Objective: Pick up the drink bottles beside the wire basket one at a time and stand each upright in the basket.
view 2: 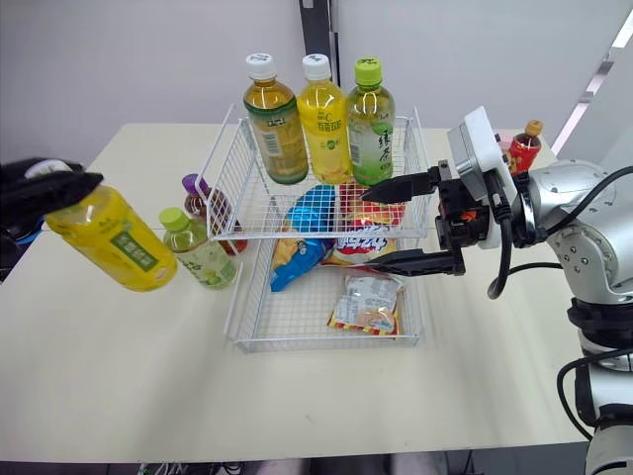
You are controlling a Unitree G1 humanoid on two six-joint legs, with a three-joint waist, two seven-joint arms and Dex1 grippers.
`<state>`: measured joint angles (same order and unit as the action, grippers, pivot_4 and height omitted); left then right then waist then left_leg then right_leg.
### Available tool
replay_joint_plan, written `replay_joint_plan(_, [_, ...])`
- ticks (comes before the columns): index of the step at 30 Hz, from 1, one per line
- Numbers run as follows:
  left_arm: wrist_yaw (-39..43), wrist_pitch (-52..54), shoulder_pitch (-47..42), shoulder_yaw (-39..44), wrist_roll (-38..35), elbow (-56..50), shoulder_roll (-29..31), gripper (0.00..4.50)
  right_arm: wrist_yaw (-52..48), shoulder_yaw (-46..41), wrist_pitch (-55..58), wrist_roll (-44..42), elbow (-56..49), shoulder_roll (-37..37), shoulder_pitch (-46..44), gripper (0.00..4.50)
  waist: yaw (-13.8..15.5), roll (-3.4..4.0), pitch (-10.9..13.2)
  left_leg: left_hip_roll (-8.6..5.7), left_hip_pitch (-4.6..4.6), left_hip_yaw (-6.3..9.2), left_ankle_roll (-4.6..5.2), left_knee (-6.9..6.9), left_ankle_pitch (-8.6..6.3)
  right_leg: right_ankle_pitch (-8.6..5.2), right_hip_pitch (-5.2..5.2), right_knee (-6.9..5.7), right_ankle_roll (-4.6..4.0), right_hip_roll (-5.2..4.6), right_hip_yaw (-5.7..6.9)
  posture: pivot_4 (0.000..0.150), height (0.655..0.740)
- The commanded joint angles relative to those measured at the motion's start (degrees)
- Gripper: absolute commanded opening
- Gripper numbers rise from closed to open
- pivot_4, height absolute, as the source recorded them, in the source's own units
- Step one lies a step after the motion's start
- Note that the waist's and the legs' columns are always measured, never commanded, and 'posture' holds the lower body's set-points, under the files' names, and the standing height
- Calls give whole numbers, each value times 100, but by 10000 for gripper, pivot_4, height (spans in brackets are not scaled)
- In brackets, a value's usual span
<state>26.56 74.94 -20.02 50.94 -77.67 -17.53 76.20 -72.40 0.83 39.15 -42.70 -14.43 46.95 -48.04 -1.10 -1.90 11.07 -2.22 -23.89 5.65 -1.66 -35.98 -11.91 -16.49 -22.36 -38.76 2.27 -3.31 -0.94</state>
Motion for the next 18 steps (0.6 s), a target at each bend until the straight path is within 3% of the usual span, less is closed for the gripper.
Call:
replay_joint_plan(1, [598,-689,-837,-419,41,1099,1024,13851,66,-332,80,-76,-75,194,-52,45000,-34,-5,13,0,-3,3,-1,0,0,-1,-1,-2,-1,4,5,1500,7400])
replay_joint_plan(4, [991,-1339,-1602,-1423,-254,1612,1572,13851,135,-418,167,-121,-133,286,19,45000,-66,-1,20,0,-1,-3,-1,5,0,-3,-2,-1,0,5,-1,1500,7400])
replay_joint_plan(6, [1197,-1681,-2577,-2444,-453,1727,1620,13851,197,-501,223,-132,-167,347,83,45000,-71,-1,21,-1,0,-6,-1,5,0,-5,-1,-2,4,2,-3,1500,7400])
replay_joint_plan(11, [1516,-963,-5649,-4504,241,1984,41,13850,404,-667,367,-221,-278,404,213,45000,7,-8,30,-8,-8,-9,-2,-10,1,-8,9,-11,12,5,12,1500,7400])
replay_joint_plan(14, [1820,-789,-6543,-5126,876,2286,-815,13850,542,-758,451,-300,-392,425,298,45000,-33,-11,32,-11,-11,-18,-2,-18,2,-7,8,-17,18,6,6,1500,7400])
replay_joint_plan(18, [2074,-942,-7006,-5556,1716,2633,-1709,13850,705,-898,580,-394,-541,482,404,45000,-87,-9,36,-10,-12,-18,-2,-12,2,-8,1,-17,18,6,3,1500,7400])
